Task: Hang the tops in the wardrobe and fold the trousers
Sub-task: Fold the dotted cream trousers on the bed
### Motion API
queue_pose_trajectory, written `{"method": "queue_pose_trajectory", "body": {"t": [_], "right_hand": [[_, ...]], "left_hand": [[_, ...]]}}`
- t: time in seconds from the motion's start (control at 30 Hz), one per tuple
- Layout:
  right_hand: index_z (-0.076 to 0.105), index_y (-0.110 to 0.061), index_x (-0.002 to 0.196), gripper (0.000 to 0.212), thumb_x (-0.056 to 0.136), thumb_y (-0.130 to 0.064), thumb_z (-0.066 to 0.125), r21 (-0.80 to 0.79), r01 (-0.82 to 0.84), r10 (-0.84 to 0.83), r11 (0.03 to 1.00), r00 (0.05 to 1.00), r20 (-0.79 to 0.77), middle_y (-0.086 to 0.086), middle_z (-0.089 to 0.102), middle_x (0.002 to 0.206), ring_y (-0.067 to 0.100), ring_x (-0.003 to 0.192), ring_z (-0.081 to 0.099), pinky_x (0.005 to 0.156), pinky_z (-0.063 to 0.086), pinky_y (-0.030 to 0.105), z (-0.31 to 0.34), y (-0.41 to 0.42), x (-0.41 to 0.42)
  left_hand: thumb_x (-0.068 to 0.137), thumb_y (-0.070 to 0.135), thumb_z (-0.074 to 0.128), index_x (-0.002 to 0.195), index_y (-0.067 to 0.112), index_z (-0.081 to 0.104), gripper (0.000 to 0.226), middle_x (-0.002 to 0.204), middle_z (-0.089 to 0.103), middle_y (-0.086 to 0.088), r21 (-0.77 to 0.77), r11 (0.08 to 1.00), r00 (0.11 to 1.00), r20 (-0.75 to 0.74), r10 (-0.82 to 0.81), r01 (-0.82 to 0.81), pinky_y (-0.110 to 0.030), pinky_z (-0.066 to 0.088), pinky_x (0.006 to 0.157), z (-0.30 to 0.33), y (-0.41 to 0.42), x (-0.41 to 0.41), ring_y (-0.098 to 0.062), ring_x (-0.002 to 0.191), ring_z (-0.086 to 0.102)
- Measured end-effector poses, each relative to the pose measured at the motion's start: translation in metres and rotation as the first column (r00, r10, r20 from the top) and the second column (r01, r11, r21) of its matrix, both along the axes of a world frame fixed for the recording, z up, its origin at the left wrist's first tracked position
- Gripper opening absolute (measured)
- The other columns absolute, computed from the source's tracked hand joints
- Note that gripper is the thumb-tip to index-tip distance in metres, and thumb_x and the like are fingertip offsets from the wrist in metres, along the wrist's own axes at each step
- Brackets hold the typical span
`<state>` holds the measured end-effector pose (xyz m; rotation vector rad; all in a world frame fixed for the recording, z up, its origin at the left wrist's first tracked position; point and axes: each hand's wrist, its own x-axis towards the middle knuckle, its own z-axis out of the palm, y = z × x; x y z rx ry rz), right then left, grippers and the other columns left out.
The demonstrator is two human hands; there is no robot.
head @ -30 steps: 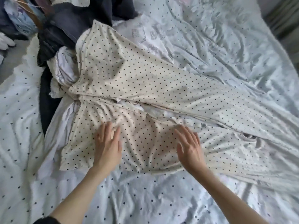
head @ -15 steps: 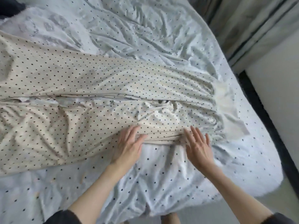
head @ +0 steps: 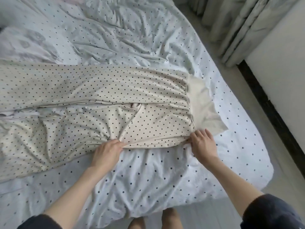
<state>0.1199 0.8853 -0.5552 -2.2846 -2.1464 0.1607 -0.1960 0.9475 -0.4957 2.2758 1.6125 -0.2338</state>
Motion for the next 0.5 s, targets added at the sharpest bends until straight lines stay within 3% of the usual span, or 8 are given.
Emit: {"method": "queue_pose_trajectory", "body": {"t": [0.07, 0.17, 0.3, 0.4, 0.5], "right_hand": [[0.060, -0.011, 0.064, 0.035, 0.042, 0.003, 0.083, -0.044, 0.008, -0.010, 0.999, 0.999, -0.045, 0.002, 0.055, 0.059, 0.027, 0.058, 0.058, 0.076, 0.050, 0.035, 0.006, -0.010, 0.006], [0.058, -0.011, 0.064, 0.033, 0.049, 0.001, 0.085, -0.094, 0.026, -0.042, 0.995, 0.984, -0.174, 0.003, 0.055, 0.057, 0.028, 0.055, 0.059, 0.063, 0.053, 0.034, 0.020, -0.016, 0.013], [0.061, -0.007, 0.069, 0.019, 0.068, 0.001, 0.078, -0.028, 0.083, -0.088, 0.996, 0.950, -0.299, 0.008, 0.059, 0.062, 0.032, 0.052, 0.058, 0.049, 0.043, 0.032, 0.043, 0.010, 0.021], [0.065, -0.002, 0.083, 0.006, 0.078, 0.000, 0.069, 0.056, 0.166, -0.135, 0.985, 0.923, -0.359, 0.013, 0.062, 0.076, 0.037, 0.060, 0.060, 0.054, 0.034, 0.029, 0.063, 0.050, 0.032], [0.066, -0.001, 0.098, 0.017, 0.082, 0.001, 0.059, 0.085, 0.217, -0.169, 0.972, 0.906, -0.388, 0.016, 0.063, 0.092, 0.037, 0.078, 0.060, 0.063, 0.035, 0.032, 0.075, 0.100, 0.039]], "left_hand": [[0.095, 0.022, 0.053, 0.112, 0.016, 0.067, 0.023, 0.105, 0.066, -0.002, -0.084, 0.996, 1.000, 0.009, 0.026, -0.025, -0.035, 0.049, 0.075, 0.006, 0.003, -0.002, -0.027, 0.094, 0.063], [0.096, 0.025, 0.052, 0.110, 0.019, 0.068, 0.022, 0.105, 0.068, 0.001, -0.148, 0.989, 0.998, 0.057, 0.016, -0.007, -0.029, 0.046, 0.077, 0.020, 0.012, -0.003, -0.019, 0.091, 0.063], [0.096, 0.023, 0.051, 0.111, 0.016, 0.066, 0.023, 0.106, 0.068, 0.000, -0.082, 0.996, 0.988, 0.146, 0.054, -0.042, -0.032, 0.051, 0.078, 0.041, 0.037, -0.005, -0.018, 0.088, 0.064], [0.095, 0.018, 0.052, 0.114, 0.011, 0.065, 0.024, 0.112, 0.066, -0.003, 0.036, 0.992, 0.967, 0.231, 0.107, -0.119, -0.038, 0.051, 0.082, 0.056, 0.076, 0.000, -0.024, 0.093, 0.064], [0.095, 0.011, 0.052, 0.113, 0.005, 0.065, 0.024, 0.114, 0.065, -0.009, 0.119, 0.981, 0.953, 0.280, 0.112, -0.150, -0.039, 0.046, 0.088, 0.062, 0.126, 0.011, -0.029, 0.100, 0.061]]}}
